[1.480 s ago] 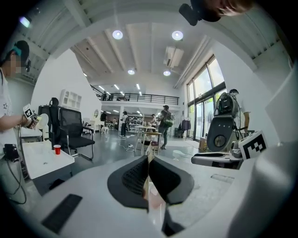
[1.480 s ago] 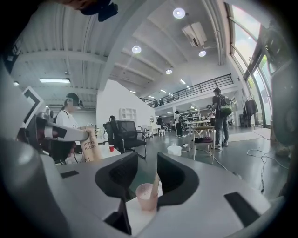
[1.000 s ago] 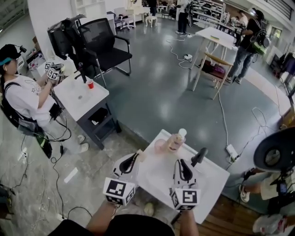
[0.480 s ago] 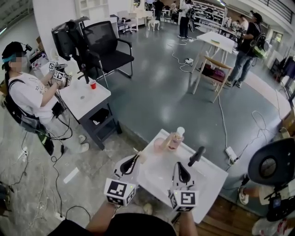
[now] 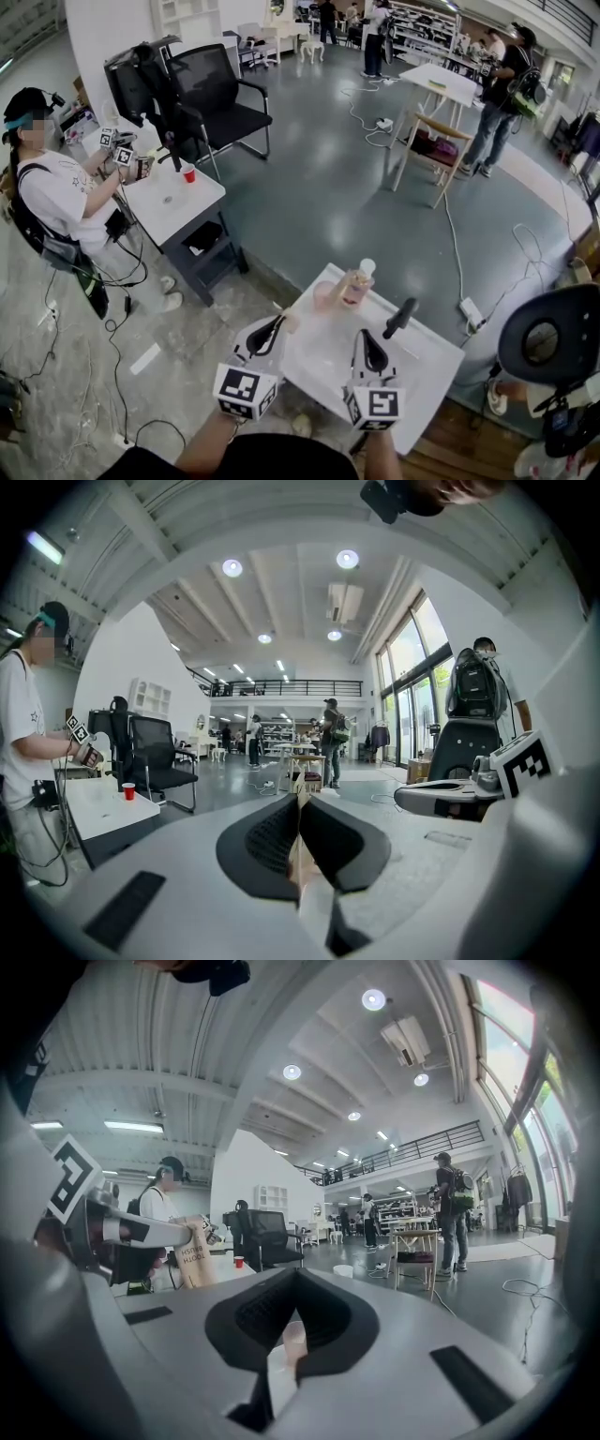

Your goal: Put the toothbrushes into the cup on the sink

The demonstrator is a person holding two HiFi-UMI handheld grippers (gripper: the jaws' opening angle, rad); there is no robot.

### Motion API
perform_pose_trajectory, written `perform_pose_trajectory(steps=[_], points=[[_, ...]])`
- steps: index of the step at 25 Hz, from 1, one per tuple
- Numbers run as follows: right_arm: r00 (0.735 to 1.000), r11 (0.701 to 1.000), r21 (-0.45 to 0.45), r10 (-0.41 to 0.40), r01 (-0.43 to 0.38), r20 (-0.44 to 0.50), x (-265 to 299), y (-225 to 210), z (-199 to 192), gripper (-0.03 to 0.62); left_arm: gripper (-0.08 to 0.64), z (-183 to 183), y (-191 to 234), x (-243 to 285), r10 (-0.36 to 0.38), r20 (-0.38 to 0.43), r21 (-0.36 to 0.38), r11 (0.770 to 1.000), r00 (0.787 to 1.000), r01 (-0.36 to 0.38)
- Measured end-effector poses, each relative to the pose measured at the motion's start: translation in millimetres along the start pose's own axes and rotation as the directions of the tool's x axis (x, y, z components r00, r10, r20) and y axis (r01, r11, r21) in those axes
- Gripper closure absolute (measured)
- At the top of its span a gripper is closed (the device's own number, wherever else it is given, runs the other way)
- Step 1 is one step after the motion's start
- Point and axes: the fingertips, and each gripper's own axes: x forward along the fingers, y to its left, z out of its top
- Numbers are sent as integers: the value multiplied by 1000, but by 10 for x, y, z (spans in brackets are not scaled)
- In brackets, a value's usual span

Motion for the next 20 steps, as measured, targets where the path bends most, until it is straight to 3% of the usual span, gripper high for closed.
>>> perform_pose_trajectory(steps=[9, 20], points=[[999, 1000, 6, -28, 28, -16, 3, -75, -81, 594, 552, -33, -16, 112, -22, -8, 0, 1000, 1000, 22], [993, 992, 28, -118, 119, -29, 110, -279, -255, 594, 552, 9, 25, 581, -113, -17, 17, 993, 993, 113]])
